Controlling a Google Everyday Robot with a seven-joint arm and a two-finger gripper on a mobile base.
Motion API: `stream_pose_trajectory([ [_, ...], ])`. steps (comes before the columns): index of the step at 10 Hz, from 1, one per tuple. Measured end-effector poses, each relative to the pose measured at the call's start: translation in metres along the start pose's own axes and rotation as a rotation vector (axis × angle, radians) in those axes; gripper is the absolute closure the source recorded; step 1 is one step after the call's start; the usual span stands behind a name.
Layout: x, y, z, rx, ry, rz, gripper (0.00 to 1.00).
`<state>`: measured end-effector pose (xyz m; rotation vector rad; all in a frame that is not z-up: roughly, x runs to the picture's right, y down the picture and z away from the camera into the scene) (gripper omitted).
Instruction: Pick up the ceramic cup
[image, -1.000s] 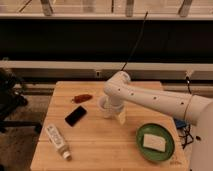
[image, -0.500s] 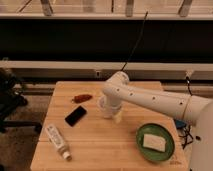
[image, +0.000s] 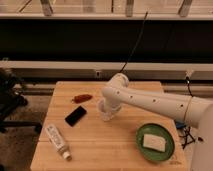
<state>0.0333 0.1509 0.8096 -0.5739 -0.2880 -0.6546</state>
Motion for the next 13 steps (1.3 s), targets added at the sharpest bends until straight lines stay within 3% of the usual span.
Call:
stream_pose_trajectory([
  [2, 0.001, -0.002, -0.006, 0.002, 0.000, -0.001, 1.00],
  [5, 0.006, -0.002, -0.036, -0.007, 0.009, 0.001, 1.00],
  [13, 0.013, -0.004, -0.060, -0.008, 0.016, -0.016, 1.00],
])
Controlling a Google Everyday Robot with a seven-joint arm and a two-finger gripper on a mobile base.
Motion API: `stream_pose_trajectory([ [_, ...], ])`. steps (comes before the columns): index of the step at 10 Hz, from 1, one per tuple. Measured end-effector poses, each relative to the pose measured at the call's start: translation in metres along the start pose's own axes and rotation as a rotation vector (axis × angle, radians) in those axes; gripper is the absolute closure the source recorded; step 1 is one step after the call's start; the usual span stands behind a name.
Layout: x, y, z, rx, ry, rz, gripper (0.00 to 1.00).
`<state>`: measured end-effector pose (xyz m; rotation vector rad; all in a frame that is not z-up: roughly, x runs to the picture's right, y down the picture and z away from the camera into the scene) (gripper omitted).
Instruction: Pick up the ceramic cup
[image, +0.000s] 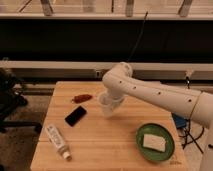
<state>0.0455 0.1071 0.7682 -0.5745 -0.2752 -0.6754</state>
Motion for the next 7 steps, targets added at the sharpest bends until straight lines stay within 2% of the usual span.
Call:
stream_pose_trajectory([
  [7, 0.0074, 0.0045, -0.0086, -0.011, 0.015, -0.007, 1.00],
])
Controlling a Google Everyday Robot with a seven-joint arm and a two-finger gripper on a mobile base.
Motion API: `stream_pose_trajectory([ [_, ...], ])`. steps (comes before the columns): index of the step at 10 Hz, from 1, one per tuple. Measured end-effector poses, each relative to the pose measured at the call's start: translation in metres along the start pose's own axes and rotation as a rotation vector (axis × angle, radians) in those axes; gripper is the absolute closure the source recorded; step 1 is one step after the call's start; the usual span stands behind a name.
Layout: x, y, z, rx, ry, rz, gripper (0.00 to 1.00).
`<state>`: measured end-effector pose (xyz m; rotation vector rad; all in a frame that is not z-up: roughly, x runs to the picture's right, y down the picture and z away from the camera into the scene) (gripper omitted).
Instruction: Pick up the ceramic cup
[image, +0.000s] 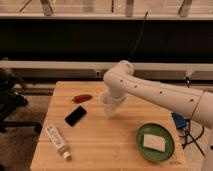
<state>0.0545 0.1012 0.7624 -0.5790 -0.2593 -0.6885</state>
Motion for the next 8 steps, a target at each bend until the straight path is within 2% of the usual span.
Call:
stream_pose_trajectory([
  [8, 0.0071, 0.0063, -0.0080, -0.017, 0.018, -0.015, 1.00],
])
